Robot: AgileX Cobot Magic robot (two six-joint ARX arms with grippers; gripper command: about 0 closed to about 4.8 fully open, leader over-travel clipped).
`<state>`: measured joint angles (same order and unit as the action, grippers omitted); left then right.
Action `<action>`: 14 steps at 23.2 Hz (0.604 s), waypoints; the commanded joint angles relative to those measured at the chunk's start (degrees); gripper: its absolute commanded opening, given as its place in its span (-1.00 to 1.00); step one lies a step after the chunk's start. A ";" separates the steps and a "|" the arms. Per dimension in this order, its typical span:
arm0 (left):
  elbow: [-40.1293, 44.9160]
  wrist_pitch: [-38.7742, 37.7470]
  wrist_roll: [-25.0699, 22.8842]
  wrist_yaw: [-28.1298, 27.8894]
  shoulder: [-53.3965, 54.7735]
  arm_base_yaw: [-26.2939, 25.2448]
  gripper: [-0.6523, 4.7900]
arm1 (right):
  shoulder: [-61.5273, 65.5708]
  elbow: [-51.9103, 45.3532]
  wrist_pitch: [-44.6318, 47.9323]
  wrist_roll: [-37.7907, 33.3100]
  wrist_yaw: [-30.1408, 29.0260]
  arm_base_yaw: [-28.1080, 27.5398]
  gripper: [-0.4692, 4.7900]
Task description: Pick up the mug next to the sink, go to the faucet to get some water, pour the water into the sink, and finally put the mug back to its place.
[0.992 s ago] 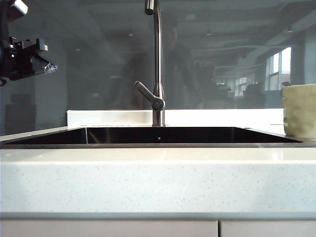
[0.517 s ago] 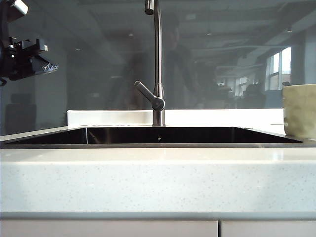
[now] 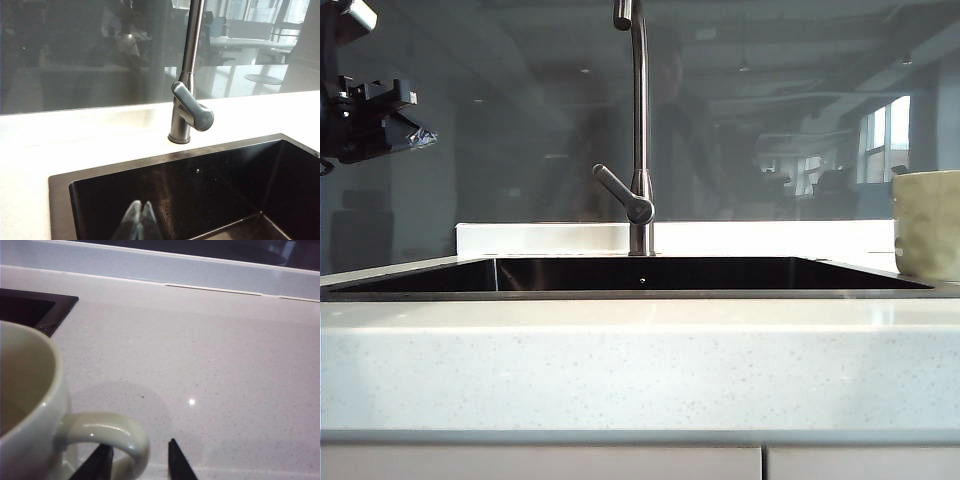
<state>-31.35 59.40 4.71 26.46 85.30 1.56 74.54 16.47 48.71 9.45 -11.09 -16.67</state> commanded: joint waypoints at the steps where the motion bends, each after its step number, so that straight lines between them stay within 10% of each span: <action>1: -0.15 1.14 -0.15 0.39 -0.15 -0.09 -0.78 | -0.13 0.24 1.27 0.00 0.04 0.02 -0.22; 14: -0.15 1.14 -0.13 0.39 -0.15 -0.09 -0.78 | 2.47 0.24 4.00 -0.04 -0.02 0.02 -0.22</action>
<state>-31.35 59.40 4.71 26.46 85.30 1.56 76.25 16.49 50.30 9.45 -11.07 -16.67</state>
